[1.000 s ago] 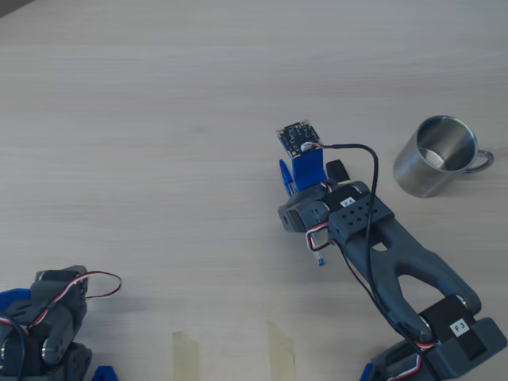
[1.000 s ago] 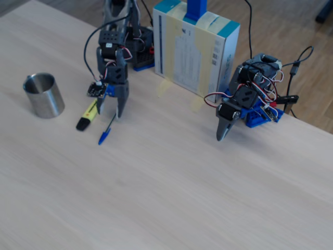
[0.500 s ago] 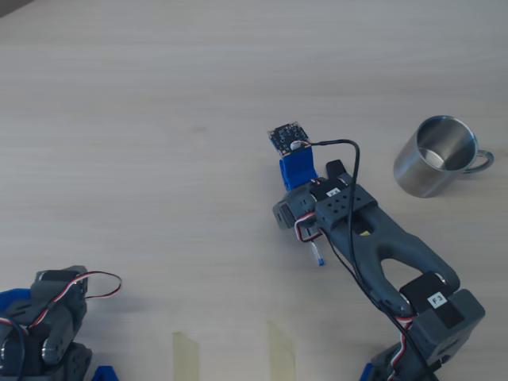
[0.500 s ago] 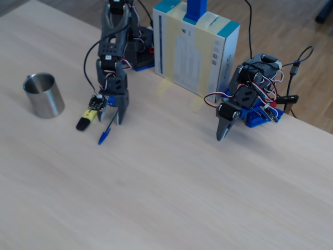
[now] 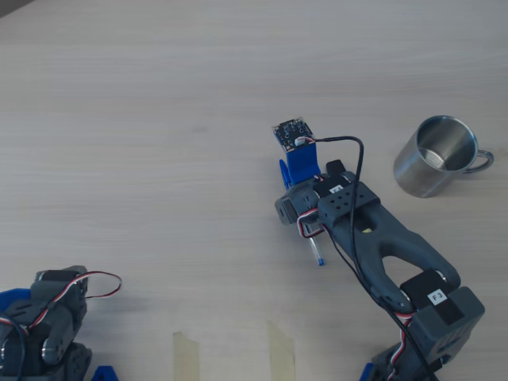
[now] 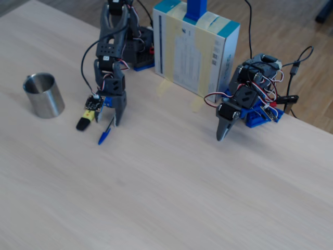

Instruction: Grab the blue pen and put it in the silver cup.

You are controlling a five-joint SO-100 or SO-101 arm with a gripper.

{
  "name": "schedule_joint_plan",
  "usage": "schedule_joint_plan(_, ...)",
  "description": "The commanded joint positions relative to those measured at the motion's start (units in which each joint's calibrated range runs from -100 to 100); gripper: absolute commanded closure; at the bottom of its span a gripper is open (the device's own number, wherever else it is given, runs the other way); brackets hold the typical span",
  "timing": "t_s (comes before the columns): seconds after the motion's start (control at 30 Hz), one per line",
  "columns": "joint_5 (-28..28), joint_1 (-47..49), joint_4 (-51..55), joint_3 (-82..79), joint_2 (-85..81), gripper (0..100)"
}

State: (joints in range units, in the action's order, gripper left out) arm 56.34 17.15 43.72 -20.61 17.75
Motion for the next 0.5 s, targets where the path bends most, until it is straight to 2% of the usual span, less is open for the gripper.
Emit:
schedule_joint_plan(0.0,0.20,-0.22,0.34,-0.38,0.20,73)
schedule_joint_plan(0.2,0.30,-0.40,0.25,-0.75,0.20,73)
schedule_joint_plan(0.47,0.30,-0.66,0.25,-0.84,0.20,90)
